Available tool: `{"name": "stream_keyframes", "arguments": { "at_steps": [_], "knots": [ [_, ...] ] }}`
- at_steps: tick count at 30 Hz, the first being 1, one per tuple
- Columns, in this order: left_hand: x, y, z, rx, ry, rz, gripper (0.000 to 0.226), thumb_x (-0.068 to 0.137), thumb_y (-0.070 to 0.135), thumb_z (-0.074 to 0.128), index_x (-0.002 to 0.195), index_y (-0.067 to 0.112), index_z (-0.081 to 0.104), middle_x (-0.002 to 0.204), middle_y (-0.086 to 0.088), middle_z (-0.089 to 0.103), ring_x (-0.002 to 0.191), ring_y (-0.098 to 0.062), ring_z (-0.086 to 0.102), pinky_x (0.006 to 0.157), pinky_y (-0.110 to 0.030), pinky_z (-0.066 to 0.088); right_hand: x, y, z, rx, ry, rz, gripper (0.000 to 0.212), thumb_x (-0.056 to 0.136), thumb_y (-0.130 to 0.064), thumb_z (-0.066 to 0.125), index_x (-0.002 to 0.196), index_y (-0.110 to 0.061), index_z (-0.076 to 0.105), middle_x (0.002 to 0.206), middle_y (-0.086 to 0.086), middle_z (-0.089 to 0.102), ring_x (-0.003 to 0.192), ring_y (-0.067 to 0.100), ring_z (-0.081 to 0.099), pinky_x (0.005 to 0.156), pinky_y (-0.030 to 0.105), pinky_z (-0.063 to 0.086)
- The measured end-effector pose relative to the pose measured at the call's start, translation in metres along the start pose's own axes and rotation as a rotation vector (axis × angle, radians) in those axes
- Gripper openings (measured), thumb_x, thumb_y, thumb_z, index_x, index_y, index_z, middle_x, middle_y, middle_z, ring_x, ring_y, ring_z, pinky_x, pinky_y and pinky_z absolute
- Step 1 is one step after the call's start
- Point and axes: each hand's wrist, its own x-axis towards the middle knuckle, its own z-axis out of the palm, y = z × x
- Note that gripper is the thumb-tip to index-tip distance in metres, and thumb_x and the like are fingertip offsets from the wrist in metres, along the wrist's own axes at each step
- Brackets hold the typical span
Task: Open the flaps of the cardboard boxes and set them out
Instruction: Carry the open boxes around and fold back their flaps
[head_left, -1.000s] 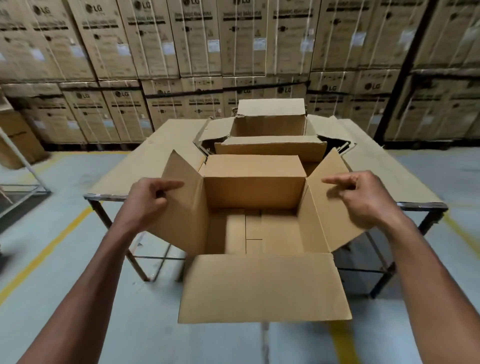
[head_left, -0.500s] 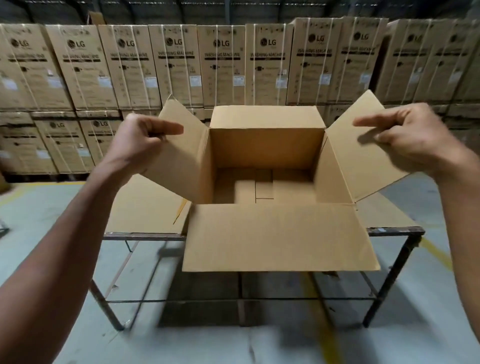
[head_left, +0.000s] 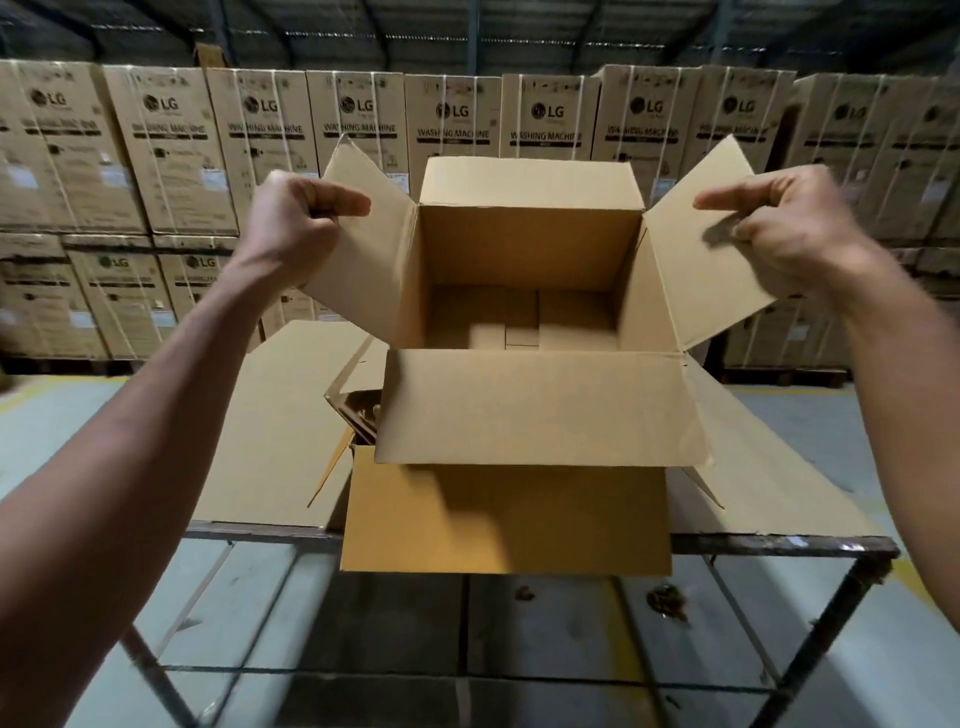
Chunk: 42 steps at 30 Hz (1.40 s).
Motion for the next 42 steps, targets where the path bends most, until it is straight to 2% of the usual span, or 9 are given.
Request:
{"name": "stream_keyframes", "arguments": {
  "at_steps": [7,11,17,21,23,28,32,37,42],
  "knots": [
    [0.058,-0.034,0.048,0.008,-0.022,-0.008,0.053,0.086,-0.008,0.041,0.119,0.017,0.074,0.121,-0.001,0.068,0.103,-0.013,0.059,0.089,-0.036,0.056,0.061,0.021,0.041,-0.031,-0.032,-0.029,0.051,0.080,0.008,0.057,0.115,-0.025,0.074,0.117,0.000,0.072,0.123,0.019,0.058,0.108,0.045,0.045],
    [0.095,-0.058,0.074,0.004,-0.042,0.003,0.051,0.087,-0.007,0.042,0.119,0.016,0.074,0.125,-0.003,0.068,0.103,-0.013,0.058,0.088,-0.036,0.055,0.094,0.039,0.068,-0.025,0.002,0.007,0.053,0.082,0.014,0.050,0.118,-0.019,0.073,0.118,0.003,0.071,0.122,0.019,0.059,0.107,0.041,0.047],
    [0.144,-0.104,0.112,-0.005,-0.107,-0.020,0.050,0.088,-0.006,0.043,0.118,0.020,0.075,0.129,-0.002,0.066,0.107,-0.017,0.057,0.090,-0.045,0.057,0.150,0.078,0.113,-0.023,0.025,0.133,0.052,0.083,0.012,0.048,0.104,-0.026,0.077,0.097,0.000,0.076,0.110,0.018,0.066,0.104,0.045,0.050],
    [0.167,-0.131,0.133,-0.016,-0.148,-0.049,0.050,0.089,-0.006,0.043,0.116,0.020,0.075,0.122,0.000,0.066,0.105,-0.018,0.058,0.090,-0.047,0.058,0.177,0.104,0.138,-0.043,0.013,0.189,0.052,0.082,0.010,0.049,0.100,-0.030,0.078,0.094,-0.001,0.077,0.112,0.019,0.065,0.104,0.048,0.049],
    [0.174,-0.143,0.144,-0.019,-0.171,-0.068,0.050,0.088,-0.006,0.043,0.116,0.020,0.075,0.120,0.001,0.066,0.105,-0.019,0.059,0.089,-0.048,0.058,0.186,0.116,0.149,-0.058,-0.001,0.208,0.051,0.082,0.008,0.050,0.100,-0.030,0.078,0.096,-0.003,0.077,0.113,0.019,0.065,0.104,0.047,0.049],
    [0.185,-0.171,0.175,-0.015,-0.229,-0.092,0.044,0.092,-0.005,0.046,0.117,0.016,0.075,0.133,-0.007,0.062,0.110,-0.025,0.058,0.086,-0.048,0.058,0.206,0.141,0.172,-0.057,-0.054,0.275,0.054,0.084,0.014,0.044,0.096,-0.026,0.078,0.096,0.004,0.077,0.109,0.020,0.067,0.094,0.034,0.051],
    [0.187,-0.195,0.203,0.007,-0.300,-0.127,0.041,0.093,-0.006,0.046,0.117,0.012,0.074,0.130,-0.005,0.065,0.105,-0.018,0.057,0.081,-0.040,0.056,0.219,0.165,0.191,-0.129,-0.129,0.289,0.057,0.083,0.017,0.043,0.090,-0.029,0.077,0.109,0.004,0.074,0.119,0.022,0.062,0.105,0.045,0.047],
    [0.182,-0.228,0.236,0.036,-0.409,-0.192,0.042,0.093,-0.006,0.046,0.115,0.015,0.075,0.130,-0.004,0.067,0.118,-0.026,0.059,0.087,-0.046,0.057,0.217,0.193,0.214,-0.245,-0.214,0.306,0.053,0.088,0.015,0.044,0.110,-0.022,0.075,0.119,0.004,0.071,0.119,0.023,0.060,0.094,0.037,0.050],
    [0.167,-0.255,0.266,0.105,-0.485,-0.238,0.045,0.090,-0.009,0.045,0.115,0.014,0.075,0.126,-0.003,0.069,0.117,-0.024,0.060,0.090,-0.045,0.057,0.215,0.226,0.240,-0.323,-0.307,0.333,0.051,0.089,0.014,0.045,0.111,-0.020,0.076,0.126,0.000,0.068,0.123,0.020,0.057,0.105,0.038,0.046]
  ]
}}
